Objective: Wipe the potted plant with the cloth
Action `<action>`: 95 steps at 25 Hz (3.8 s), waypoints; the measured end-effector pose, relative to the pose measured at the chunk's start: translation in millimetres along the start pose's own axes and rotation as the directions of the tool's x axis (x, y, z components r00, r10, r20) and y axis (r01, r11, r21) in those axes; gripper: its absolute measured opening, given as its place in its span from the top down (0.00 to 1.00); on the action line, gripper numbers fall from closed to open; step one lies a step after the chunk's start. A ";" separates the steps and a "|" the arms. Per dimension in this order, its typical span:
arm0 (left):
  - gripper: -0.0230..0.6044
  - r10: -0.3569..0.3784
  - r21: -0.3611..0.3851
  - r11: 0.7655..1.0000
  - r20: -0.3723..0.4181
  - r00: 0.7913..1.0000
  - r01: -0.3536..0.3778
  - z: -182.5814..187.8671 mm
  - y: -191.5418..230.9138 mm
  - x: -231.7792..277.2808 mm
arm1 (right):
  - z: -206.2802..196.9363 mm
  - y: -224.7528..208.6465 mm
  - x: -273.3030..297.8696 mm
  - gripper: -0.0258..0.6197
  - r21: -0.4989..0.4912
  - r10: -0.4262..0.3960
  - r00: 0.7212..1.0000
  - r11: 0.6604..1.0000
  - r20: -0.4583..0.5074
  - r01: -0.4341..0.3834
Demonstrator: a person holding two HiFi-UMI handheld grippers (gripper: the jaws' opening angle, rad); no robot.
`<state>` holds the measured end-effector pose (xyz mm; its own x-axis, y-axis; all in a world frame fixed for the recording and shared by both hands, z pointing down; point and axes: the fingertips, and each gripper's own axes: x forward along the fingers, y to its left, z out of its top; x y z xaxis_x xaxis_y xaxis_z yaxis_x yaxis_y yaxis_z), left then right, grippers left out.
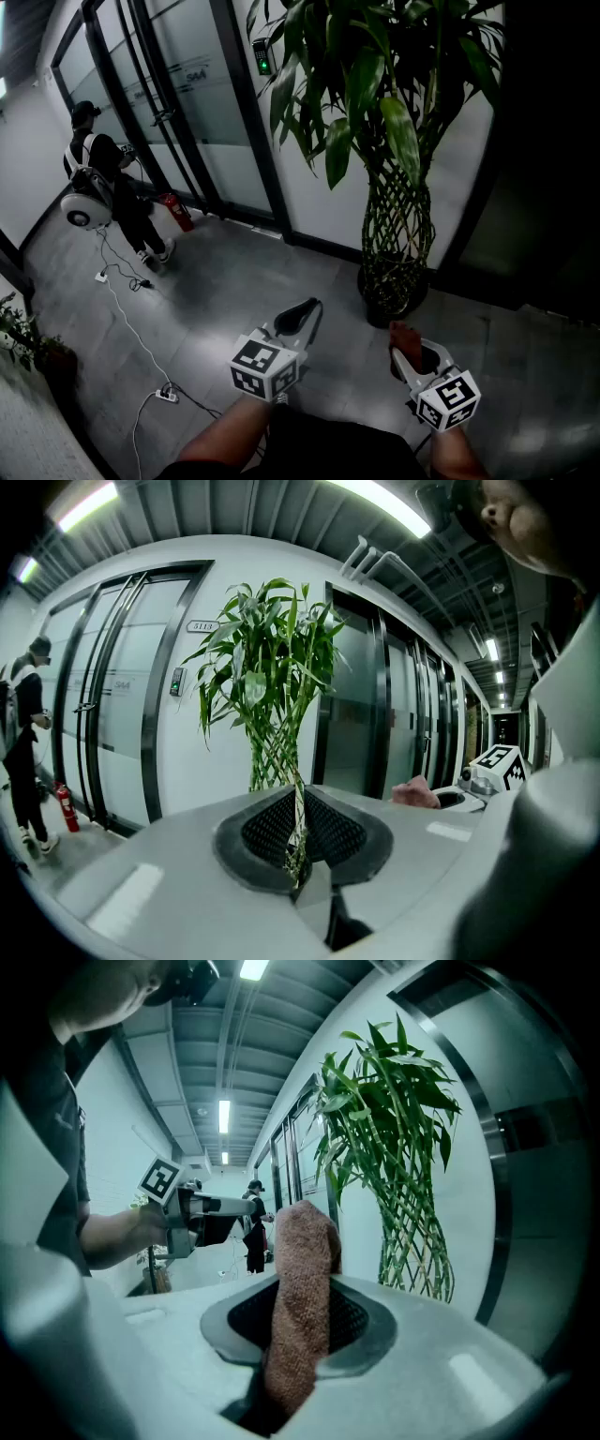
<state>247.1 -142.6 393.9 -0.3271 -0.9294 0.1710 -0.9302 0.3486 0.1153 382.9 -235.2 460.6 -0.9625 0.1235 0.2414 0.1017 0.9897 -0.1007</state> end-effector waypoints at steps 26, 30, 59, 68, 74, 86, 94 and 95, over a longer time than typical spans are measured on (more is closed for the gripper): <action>0.75 -0.631 -0.032 0.768 0.129 0.765 0.639 132.4 107.1 119.9 | 115.2 27.0 164.7 0.85 -0.179 -0.555 0.822 0.802 0.127 0.570; 0.75 -0.683 -0.054 0.722 0.107 0.723 0.690 136.3 104.8 134.3 | 120.8 28.3 170.8 0.85 -0.178 -0.599 0.789 0.769 0.135 0.614; 0.94 -0.661 -0.083 0.744 0.053 0.749 0.663 118.4 133.0 159.9 | 279.4 -33.3 251.0 0.85 -0.683 -0.567 0.752 0.403 0.337 0.609; 0.94 -0.650 -0.023 0.760 0.015 0.760 0.650 110.8 134.9 158.2 | 325.8 -63.4 269.5 0.85 -0.749 -0.615 0.700 0.255 0.362 0.611; 0.94 -0.642 -0.011 0.766 -0.012 0.766 0.642 104.7 136.9 161.2 | 303.6 -65.0 287.0 0.85 -0.858 -0.635 0.731 0.204 0.251 0.472; 0.94 -0.641 0.016 0.767 -0.049 0.766 0.642 91.5 131.6 163.8 | 247.3 -53.9 297.1 0.85 -0.954 -0.647 0.758 0.167 0.085 0.250; 0.94 -0.611 0.073 0.785 -0.063 0.789 0.615 89.3 133.3 163.0 | 220.1 -33.5 293.4 0.85 -0.945 -0.612 0.790 0.276 -0.034 0.173; 0.93 -0.607 0.081 0.787 -0.067 0.792 0.611 88.5 133.3 162.9 | 216.6 -30.6 293.0 0.85 -0.943 -0.608 0.792 0.288 -0.048 0.164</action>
<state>55.0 -258.3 350.5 0.3171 -0.9394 0.1304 -0.9458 -0.3032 0.1160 43.3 -245.0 325.3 -0.8126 -0.5004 0.2987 0.1082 0.3740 0.9211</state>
